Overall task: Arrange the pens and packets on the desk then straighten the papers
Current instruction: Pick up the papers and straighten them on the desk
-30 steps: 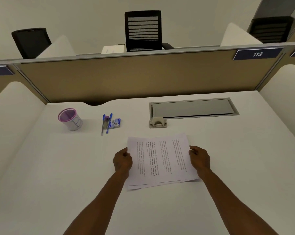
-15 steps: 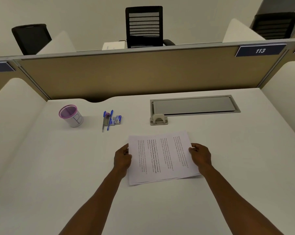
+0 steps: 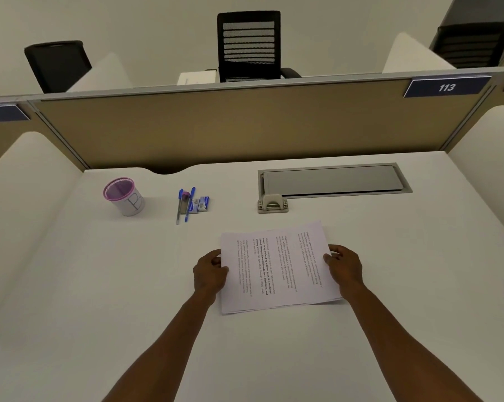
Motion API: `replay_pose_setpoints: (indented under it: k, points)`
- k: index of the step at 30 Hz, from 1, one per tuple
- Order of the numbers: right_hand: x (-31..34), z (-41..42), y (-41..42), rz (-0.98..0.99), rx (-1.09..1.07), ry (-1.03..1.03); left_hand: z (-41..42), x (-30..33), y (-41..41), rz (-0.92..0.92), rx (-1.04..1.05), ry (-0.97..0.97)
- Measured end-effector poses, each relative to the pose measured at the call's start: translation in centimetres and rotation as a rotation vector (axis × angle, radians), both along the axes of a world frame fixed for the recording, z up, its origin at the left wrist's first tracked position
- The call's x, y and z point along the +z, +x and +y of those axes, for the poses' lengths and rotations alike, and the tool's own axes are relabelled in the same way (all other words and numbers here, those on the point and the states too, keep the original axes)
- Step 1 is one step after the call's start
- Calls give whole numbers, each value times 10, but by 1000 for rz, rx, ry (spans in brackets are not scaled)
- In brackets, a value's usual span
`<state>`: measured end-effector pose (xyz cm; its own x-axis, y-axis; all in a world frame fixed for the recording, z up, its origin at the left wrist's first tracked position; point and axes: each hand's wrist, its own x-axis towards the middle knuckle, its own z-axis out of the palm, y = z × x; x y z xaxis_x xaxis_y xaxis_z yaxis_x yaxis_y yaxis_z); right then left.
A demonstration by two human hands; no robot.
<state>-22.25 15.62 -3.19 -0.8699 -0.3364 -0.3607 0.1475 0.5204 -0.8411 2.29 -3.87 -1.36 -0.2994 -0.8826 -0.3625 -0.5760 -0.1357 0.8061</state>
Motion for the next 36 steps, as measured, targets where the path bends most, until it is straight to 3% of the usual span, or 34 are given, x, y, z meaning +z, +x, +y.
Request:
replay_pose_setpoints:
  k: [8,18,25,36]
  points:
    - [0,-3,0,28,-13,27,-1,1,-1,42,26,11]
    - [3,-14,-8,2,-71,-8,-13,5,-23,-44,23,-95]
    - [1,-15,1,153,-29,57,-7,-4,-24,-71,47,-90]
    - [3,-13,3,169,-34,32,-6,-7,-17,-45,62,-73]
